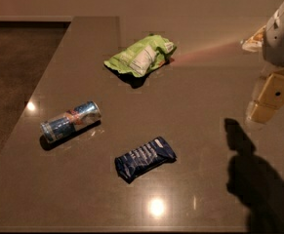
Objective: Move rxbar blueberry near green rice chip bag
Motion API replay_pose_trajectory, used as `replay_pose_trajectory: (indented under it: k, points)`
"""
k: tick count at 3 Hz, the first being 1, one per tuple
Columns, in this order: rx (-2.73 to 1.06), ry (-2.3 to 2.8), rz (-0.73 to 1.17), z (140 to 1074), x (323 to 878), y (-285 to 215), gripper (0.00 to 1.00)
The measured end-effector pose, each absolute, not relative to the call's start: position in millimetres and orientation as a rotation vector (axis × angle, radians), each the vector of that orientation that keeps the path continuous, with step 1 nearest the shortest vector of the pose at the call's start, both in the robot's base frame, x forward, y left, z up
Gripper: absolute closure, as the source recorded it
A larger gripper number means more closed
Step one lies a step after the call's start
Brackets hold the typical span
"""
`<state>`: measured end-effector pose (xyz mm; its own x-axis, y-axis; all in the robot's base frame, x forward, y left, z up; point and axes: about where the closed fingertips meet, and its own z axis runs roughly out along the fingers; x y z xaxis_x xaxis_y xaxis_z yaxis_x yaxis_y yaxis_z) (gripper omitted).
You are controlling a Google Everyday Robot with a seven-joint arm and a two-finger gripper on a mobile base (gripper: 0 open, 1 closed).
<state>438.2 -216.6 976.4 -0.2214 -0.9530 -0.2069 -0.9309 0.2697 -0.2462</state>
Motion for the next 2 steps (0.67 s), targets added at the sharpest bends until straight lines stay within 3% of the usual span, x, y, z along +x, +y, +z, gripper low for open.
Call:
replay_pose_trajectory:
  k: [2]
  points:
    - [-1.762, 2.200, -0.055, 974.8, 443.2, -202.9, 0.00]
